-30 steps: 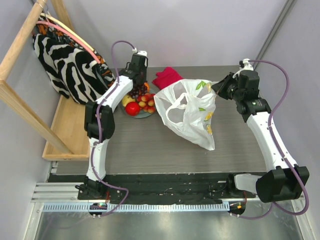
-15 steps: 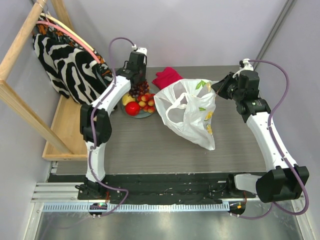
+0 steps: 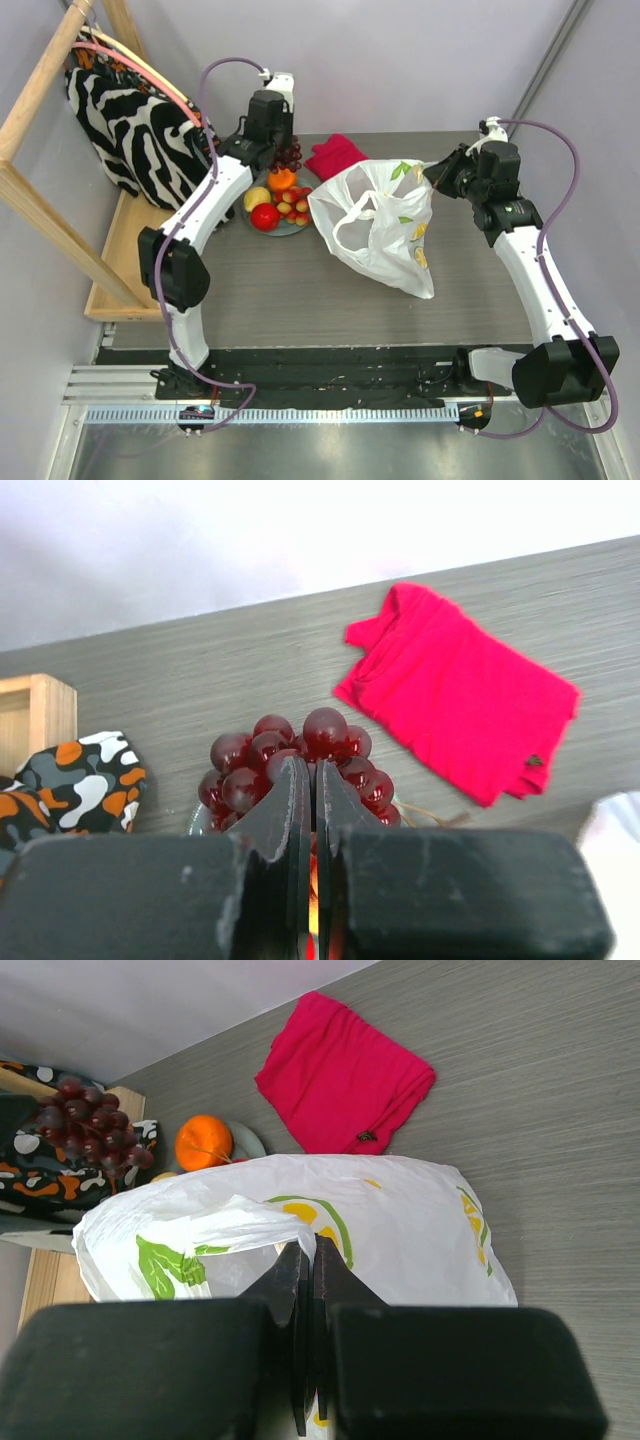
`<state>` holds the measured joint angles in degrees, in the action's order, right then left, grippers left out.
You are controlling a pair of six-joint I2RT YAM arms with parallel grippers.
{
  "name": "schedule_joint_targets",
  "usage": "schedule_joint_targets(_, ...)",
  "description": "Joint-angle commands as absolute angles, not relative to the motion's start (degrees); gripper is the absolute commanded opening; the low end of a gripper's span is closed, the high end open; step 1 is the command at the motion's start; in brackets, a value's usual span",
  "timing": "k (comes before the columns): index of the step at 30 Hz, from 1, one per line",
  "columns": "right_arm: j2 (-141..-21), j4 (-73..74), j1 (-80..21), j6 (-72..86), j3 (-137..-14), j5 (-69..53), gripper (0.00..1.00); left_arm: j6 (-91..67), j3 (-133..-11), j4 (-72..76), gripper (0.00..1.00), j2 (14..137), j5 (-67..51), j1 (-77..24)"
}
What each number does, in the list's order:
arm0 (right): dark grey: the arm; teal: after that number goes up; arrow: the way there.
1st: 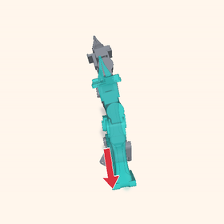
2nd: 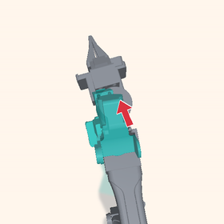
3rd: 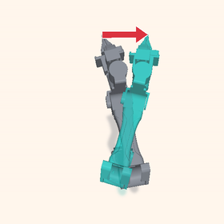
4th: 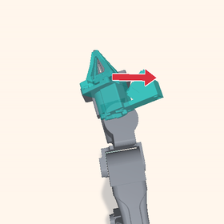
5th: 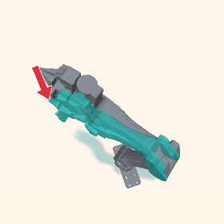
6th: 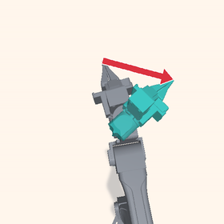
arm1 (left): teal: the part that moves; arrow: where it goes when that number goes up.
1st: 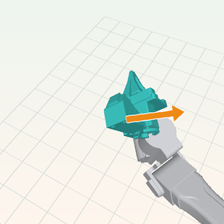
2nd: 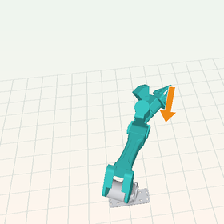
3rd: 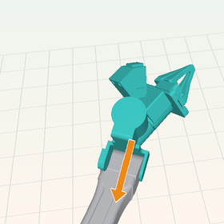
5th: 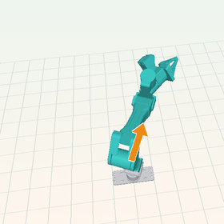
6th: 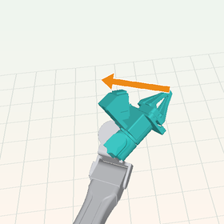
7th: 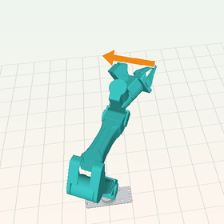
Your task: Place the fruits into the plastic bag
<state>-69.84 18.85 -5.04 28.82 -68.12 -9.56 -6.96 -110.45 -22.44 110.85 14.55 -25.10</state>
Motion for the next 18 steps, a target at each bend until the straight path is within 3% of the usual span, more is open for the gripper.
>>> schedule_joint_targets(1,-67.4,16.5,-5.1,27.5,-67.5,-9.3,0.01,-6.8,-107.3,-14.6,0.0,100.6,13.7,-26.9)
schedule_joint_targets(8,-66.8,16.4,-5.1,27.4,-66.9,-8.7,0.01,-10.0,-101.1,-11.7,0.0,90.5,6.3,-27.6)
schedule_joint_targets(12,-66.6,16.3,-5.0,27.9,-66.5,-8.9,0.01,-15.7,-97.4,-9.9,0.0,84.5,-3.9,-28.0)
schedule_joint_targets(18,-66.8,13.9,-5.2,29.5,-64.7,-10.4,0.01,-25.0,-95.0,-3.8,0.0,83.1,-12.9,-34.4)
